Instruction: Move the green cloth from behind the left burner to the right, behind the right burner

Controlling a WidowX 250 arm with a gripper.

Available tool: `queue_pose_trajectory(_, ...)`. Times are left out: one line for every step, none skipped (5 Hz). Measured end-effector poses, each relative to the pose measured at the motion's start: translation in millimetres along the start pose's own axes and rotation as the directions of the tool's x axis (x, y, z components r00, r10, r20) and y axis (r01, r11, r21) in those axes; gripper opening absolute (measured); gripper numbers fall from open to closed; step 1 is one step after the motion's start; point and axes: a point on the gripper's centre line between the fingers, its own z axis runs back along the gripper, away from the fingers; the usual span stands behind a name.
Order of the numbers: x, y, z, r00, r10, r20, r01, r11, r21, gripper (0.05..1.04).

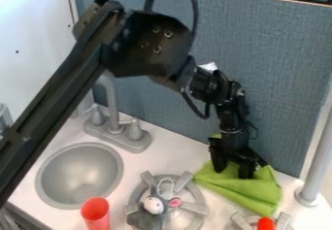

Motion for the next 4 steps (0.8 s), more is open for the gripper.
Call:
queue_pose_trajectory(-14.8,-23.0,-3.4,0.999,-0.037,-0.024,0.038,0.999,0.03,1.001)
queue_pose_trajectory(-33.5,-28.5,2.8,0.999,-0.015,-0.032,0.018,0.995,0.095,1.001)
queue_pose_trajectory(-29.2,-24.5,24.4,1.0,-0.007,0.03,0.003,0.989,0.147,1.001)
queue_pose_trajectory(-30.0,-22.1,30.2,1.0,0.003,0.025,-0.007,0.988,0.157,1.001)
